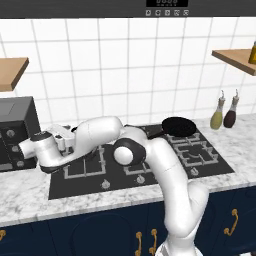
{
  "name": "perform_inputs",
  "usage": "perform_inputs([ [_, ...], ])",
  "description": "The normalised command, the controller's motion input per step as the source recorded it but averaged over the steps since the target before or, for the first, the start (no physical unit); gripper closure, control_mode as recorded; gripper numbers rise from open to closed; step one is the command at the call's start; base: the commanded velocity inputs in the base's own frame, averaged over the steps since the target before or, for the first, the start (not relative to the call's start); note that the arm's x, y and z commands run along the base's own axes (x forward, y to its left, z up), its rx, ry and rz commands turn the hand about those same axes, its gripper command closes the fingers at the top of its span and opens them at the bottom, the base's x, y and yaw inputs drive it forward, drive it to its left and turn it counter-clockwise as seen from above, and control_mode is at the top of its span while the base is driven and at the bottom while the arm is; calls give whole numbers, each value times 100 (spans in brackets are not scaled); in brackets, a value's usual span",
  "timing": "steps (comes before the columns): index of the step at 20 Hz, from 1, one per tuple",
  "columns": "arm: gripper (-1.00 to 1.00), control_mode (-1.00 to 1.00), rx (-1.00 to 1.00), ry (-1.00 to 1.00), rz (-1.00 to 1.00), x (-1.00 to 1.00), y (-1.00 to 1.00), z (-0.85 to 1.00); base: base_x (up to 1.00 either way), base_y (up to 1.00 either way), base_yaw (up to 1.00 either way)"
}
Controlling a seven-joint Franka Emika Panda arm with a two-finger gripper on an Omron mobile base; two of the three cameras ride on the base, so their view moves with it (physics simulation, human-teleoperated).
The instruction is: Pick the kettle from the counter and place it on a stove burner. Then turn the burner on.
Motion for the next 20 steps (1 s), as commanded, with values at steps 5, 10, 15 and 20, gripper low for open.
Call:
perform_inputs([
  [5, -100, -100, 0, -4, 0, -49, 2, 50, 0, 0, 0],
  [10, -100, -100, 9, 0, 0, -100, -60, 20, 0, 0, 0],
  [15, -100, -100, 22, 0, 0, -100, -98, 25, 0, 0, 0],
  [20, -100, -100, 22, 14, 1, -91, -85, 47, 0, 0, 0],
])
